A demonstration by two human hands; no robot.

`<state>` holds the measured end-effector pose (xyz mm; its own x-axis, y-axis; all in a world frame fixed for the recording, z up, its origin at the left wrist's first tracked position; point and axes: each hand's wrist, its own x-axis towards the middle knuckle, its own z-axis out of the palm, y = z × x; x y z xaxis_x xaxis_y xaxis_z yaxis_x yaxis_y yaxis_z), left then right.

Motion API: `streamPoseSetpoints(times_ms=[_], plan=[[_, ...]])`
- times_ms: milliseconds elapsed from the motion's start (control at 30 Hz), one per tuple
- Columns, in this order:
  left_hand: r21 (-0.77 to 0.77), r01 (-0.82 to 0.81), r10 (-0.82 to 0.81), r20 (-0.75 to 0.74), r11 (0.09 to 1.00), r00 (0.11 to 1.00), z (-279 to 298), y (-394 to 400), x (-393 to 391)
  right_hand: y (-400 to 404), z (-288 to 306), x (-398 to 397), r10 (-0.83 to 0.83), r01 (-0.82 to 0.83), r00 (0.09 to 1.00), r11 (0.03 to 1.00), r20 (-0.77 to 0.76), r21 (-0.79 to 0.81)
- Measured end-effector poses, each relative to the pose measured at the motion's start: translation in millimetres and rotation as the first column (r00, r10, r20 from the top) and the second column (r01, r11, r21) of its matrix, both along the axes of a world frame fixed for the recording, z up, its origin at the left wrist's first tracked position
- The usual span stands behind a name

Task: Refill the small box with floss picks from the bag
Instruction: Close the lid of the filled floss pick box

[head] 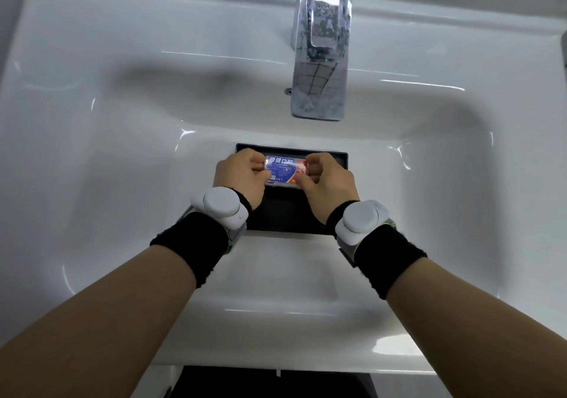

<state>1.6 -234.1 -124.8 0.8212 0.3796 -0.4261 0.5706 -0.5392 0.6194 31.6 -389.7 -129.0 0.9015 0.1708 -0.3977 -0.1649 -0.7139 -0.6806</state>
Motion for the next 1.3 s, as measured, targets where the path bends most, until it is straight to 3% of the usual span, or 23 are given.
streamPoseSetpoints(times_ms=[200,533,800,1000,1067,1300], plan=[[0.134,0.018,-0.016,-0.018,0.991,1.0,1.0,33.5,9.2,36.5,0.7,8.5,0.053,-0.053,0.999,0.999,0.004,-0.001],[0.14,0.022,-0.017,-0.04,0.99,0.999,12.8,34.3,-5.0,24.5,25.4,-1.9,0.115,-0.115,0.993,0.993,0.013,-0.035],[0.167,0.119,-0.091,-0.167,0.979,0.982,34.6,36.5,-27.0,-22.5,42.4,-9.3,0.148,-0.133,0.988,0.958,0.039,-0.255],[0.22,0.232,-0.159,-0.304,0.948,0.939,15.6,29.3,-37.0,-38.7,21.8,-23.5,-0.075,0.03,0.993,0.904,-0.088,-0.426],[0.224,0.274,-0.192,-0.329,0.935,0.924,9.8,26.7,-39.1,-39.7,15.3,-25.4,-0.079,-0.011,0.984,0.867,-0.159,-0.497],[0.255,0.276,-0.224,-0.214,0.927,0.951,-1.9,18.8,-45.4,-54.8,5.7,-28.6,-0.007,-0.09,0.983,0.857,-0.186,-0.508]])
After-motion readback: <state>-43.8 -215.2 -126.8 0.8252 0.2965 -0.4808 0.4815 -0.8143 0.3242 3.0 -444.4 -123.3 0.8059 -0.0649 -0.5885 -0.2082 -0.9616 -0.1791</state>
